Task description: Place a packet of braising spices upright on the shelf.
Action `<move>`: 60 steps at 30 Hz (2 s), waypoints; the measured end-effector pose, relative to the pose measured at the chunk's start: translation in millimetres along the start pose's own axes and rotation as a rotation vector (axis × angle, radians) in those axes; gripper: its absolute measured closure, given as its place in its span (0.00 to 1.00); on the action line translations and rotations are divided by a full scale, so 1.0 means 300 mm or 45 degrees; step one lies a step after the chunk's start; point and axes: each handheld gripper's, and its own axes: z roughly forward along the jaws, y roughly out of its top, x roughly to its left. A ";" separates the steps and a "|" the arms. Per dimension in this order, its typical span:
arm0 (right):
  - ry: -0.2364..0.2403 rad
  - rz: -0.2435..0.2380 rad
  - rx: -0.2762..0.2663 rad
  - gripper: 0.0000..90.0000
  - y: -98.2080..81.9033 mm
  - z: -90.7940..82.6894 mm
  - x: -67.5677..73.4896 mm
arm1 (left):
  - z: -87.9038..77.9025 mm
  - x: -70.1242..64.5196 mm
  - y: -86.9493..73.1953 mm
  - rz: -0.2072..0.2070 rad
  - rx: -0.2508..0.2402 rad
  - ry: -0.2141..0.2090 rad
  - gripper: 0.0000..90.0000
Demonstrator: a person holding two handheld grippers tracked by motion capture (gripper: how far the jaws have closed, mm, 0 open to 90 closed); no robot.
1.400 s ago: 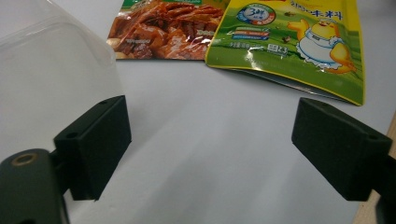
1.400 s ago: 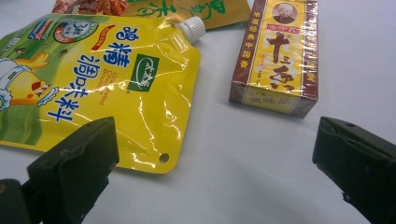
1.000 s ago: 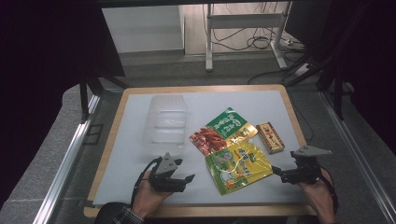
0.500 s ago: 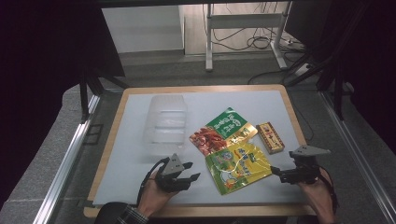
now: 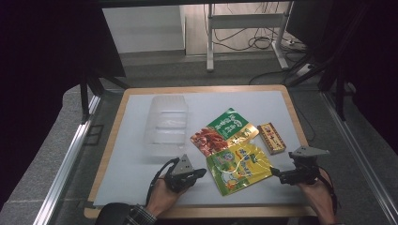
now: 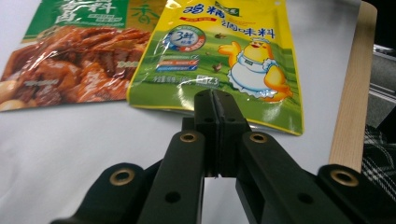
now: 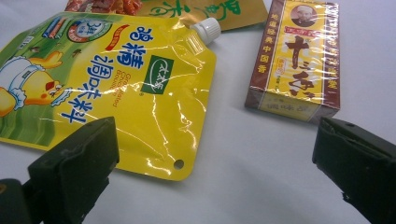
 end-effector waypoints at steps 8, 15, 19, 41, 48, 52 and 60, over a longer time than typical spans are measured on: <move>0.006 -0.006 0.001 0.01 0.001 0.004 0.004 | 0.060 -0.014 0.025 0.041 0.017 -0.042 1.00; 0.014 -0.010 -0.004 0.01 0.004 0.006 0.012 | 0.108 -0.012 0.041 0.071 0.032 -0.054 1.00; 0.019 -0.018 0.001 0.01 0.005 0.010 0.016 | 0.133 -0.009 0.055 0.078 0.023 -0.051 1.00; 0.061 -0.021 0.045 0.01 0.005 0.018 0.022 | 0.219 -0.018 0.057 0.067 0.094 -0.037 1.00; 0.105 -0.004 0.061 0.01 0.007 0.028 0.030 | 0.210 -0.022 0.038 0.067 0.105 -0.023 1.00; 0.152 0.035 0.078 0.01 0.013 0.043 0.038 | 0.208 -0.026 0.036 0.079 0.125 -0.016 1.00; 0.213 0.053 0.105 0.02 0.026 0.079 0.052 | 0.206 -0.028 0.032 0.064 0.130 -0.009 1.00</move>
